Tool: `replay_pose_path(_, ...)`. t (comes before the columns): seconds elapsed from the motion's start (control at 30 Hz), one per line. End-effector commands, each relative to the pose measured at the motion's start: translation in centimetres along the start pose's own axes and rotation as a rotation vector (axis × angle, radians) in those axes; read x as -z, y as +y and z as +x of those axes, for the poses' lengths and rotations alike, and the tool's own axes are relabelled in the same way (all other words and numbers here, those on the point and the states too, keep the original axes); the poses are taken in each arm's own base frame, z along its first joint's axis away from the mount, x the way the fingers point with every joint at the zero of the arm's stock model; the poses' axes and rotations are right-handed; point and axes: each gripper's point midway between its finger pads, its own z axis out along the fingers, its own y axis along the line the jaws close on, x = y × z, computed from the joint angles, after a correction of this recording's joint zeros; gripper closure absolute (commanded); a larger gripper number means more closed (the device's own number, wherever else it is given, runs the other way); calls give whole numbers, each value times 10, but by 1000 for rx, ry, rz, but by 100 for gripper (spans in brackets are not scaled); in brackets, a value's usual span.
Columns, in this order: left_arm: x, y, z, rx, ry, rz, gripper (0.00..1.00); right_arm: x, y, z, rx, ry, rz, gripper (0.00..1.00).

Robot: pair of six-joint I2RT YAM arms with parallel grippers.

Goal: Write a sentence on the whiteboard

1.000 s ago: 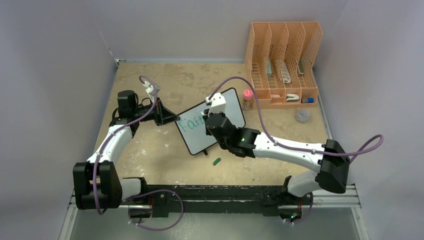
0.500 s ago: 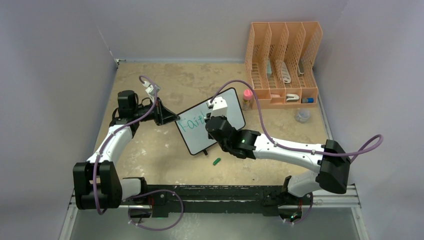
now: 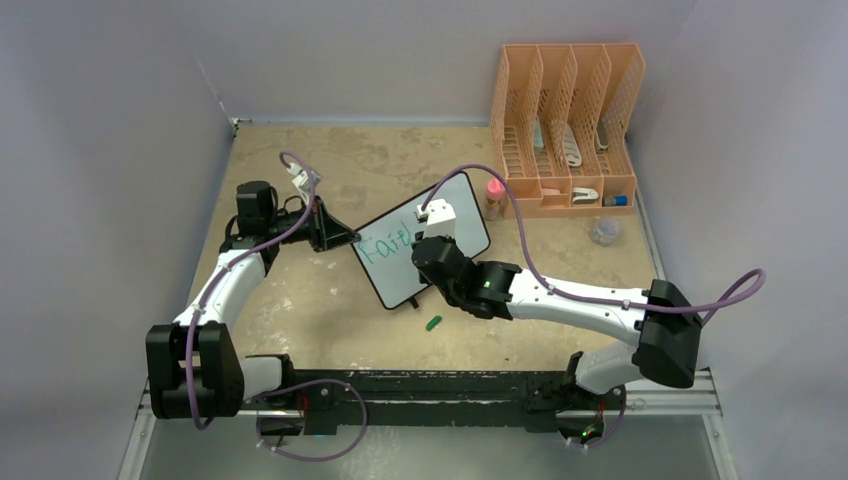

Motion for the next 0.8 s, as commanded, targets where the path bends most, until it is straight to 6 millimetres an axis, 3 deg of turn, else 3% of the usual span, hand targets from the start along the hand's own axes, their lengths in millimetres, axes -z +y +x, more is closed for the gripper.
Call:
replay_pose_path(0.0, -2, -2, -3, -36, 5, 12, 100, 5, -1, -4, -24, -2, -8, 100)
replay_pose_path(0.33, -2, -1, -3, -37, 6, 11, 100, 16, 4, -43, -42, -99, -40, 100)
replay_pose_path(0.77, -2, -1, -3, -37, 7, 10, 100, 6, 7, -60, -40, -144, -42, 100)
